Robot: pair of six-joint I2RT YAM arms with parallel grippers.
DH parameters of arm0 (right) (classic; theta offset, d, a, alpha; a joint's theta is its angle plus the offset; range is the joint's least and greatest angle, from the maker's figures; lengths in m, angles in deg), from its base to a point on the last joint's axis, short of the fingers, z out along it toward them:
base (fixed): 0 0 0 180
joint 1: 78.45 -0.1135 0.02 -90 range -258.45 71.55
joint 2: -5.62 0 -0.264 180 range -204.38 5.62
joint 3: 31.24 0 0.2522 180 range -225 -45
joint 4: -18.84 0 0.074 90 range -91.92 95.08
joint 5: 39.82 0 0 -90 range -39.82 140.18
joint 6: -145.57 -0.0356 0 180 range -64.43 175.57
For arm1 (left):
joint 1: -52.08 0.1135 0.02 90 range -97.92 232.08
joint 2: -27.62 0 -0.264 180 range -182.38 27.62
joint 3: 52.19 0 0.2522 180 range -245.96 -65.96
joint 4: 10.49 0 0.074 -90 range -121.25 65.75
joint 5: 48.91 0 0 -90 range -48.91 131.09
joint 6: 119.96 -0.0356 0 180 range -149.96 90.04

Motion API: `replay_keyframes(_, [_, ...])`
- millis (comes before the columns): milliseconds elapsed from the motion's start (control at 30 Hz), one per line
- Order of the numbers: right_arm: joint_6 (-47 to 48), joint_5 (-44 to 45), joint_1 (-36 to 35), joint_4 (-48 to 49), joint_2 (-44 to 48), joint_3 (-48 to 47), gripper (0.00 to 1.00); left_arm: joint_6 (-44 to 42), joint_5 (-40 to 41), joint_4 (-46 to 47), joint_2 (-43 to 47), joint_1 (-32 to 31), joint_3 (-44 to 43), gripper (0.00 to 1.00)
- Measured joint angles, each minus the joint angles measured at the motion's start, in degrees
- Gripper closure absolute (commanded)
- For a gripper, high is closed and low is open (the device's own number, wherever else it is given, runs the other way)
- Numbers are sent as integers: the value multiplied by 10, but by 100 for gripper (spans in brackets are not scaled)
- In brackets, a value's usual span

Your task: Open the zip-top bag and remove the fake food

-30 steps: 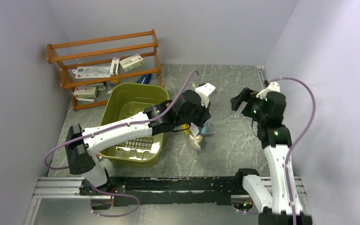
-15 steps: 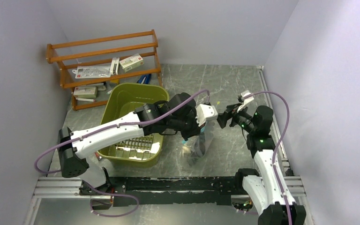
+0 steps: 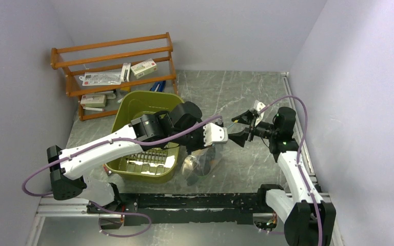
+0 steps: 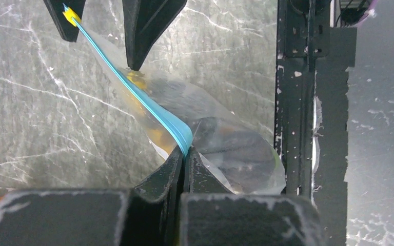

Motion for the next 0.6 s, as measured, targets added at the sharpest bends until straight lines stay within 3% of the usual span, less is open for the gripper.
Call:
replay_keyframes(233, [99, -67, 0, -98, -74, -69, 53, -40, 10, -17, -39, 0, -21, 93])
replay_keyframes(467, [173, -86, 0, -171, -107, -92, 67, -46, 44, 0, -48, 0, -20, 93])
replay_keyframes(600, [203, -66, 0, -212, -123, -99, 86, -48, 59, 20, -39, 1, 0, 93])
